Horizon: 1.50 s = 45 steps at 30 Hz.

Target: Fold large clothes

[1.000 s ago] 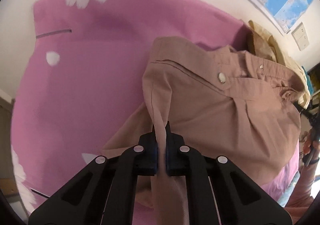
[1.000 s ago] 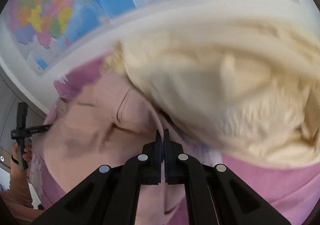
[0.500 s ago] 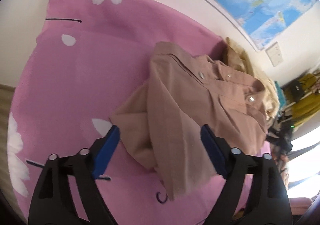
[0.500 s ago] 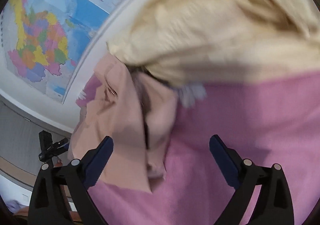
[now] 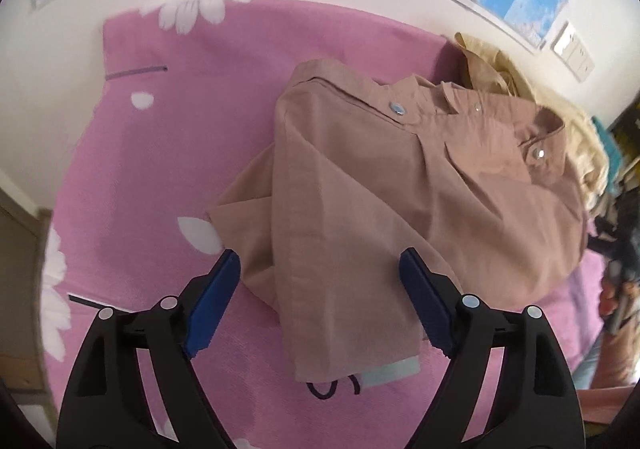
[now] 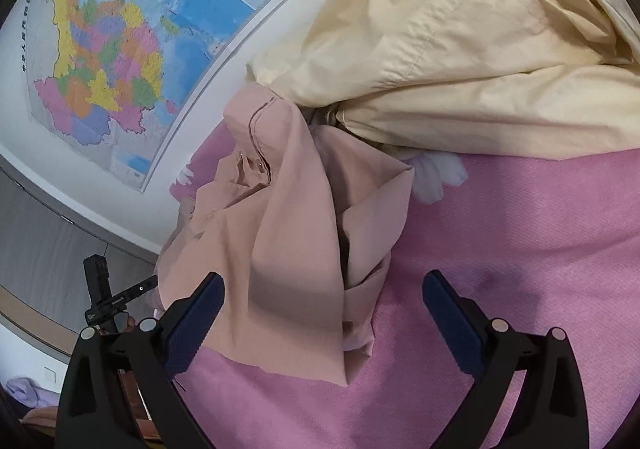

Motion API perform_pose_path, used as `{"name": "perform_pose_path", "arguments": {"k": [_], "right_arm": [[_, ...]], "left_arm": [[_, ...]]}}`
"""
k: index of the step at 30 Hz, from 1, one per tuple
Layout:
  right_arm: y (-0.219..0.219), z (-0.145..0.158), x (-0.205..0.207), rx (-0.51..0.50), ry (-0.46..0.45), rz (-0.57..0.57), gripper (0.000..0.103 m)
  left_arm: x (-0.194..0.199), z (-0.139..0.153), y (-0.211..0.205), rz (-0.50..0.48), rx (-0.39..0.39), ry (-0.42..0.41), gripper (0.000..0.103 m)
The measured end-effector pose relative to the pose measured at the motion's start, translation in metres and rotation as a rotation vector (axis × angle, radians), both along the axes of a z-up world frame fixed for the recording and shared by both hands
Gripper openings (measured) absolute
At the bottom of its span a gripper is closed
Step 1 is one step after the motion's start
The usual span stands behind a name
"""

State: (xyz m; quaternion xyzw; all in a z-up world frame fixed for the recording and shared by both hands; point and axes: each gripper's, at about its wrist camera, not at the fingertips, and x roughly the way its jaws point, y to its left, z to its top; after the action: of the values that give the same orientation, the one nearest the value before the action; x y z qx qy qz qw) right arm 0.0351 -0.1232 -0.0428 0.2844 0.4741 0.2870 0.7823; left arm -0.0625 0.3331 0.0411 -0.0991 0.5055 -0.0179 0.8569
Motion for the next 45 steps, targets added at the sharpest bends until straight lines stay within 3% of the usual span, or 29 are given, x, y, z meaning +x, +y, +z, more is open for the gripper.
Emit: {"name": "perform_pose_path", "arguments": {"k": [11,25,40,45], "right_arm": [[-0.001,0.011,-0.012,-0.095,-0.031,0.001,0.097],[0.006,0.021,-0.012,-0.171,-0.060,0.017,0.097],[-0.002,0.018,-0.017,-0.185,-0.051,-0.008,0.097],[0.005,0.031,-0.018,-0.223,-0.104,0.003,0.097]], "left_arm": [[-0.008,0.013,-0.037,-0.008,0.198,-0.051,0.079],[-0.014,0.016,-0.052,-0.011,0.244,-0.075,0.079],[-0.029,0.007,0.000,0.072,-0.012,-0.044,0.080],[-0.027,0.005,0.009,0.063,-0.098,-0.038,0.081]]}}
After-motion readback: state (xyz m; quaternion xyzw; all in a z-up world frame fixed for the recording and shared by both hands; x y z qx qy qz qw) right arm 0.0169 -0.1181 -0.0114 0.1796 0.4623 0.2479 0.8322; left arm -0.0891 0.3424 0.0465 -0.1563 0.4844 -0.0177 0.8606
